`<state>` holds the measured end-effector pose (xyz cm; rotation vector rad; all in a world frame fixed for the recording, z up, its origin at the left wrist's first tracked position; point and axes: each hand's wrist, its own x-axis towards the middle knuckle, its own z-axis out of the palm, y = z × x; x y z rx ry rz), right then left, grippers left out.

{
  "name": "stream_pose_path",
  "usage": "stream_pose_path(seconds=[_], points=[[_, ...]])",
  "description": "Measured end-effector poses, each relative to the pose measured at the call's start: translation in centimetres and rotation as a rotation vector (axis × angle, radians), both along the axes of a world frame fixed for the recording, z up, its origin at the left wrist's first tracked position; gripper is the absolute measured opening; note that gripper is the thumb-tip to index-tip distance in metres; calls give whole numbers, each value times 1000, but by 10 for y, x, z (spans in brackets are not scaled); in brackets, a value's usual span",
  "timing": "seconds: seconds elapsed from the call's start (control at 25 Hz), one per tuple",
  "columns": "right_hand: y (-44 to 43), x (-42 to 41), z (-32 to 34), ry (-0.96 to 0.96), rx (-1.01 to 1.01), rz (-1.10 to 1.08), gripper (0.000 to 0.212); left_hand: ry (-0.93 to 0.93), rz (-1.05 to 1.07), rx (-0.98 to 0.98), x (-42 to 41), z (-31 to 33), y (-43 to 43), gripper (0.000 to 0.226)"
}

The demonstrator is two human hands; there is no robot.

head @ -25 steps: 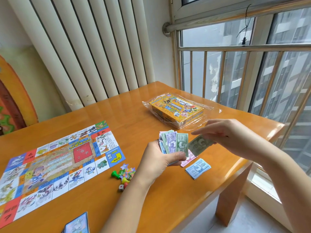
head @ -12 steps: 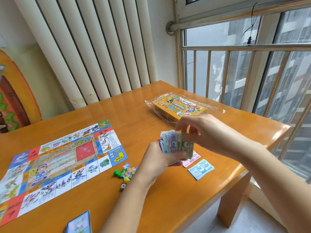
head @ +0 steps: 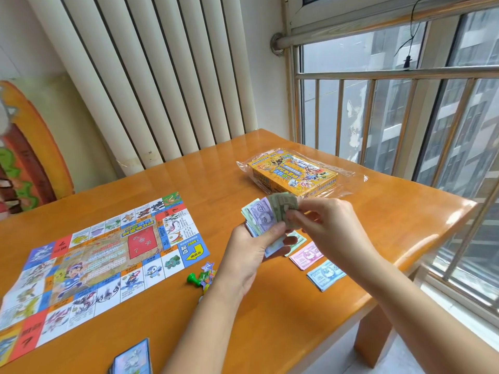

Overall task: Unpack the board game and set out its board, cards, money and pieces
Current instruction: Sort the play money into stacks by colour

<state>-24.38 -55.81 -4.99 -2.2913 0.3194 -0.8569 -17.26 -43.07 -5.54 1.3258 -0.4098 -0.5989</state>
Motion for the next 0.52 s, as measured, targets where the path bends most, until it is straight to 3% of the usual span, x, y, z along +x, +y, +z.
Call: stream_pose_path(seconds=[0.2, 0.4, 0.52], points=[[0, 1, 11, 140, -48, 64, 16, -18, 170, 229, 25, 7, 18, 11], [22, 8, -2, 364, -290, 133, 14, -23, -2, 476, 45, 17, 53, 14], [34, 16, -13, 530, -345, 153, 18, -25, -82, 500, 45, 15, 56, 13]])
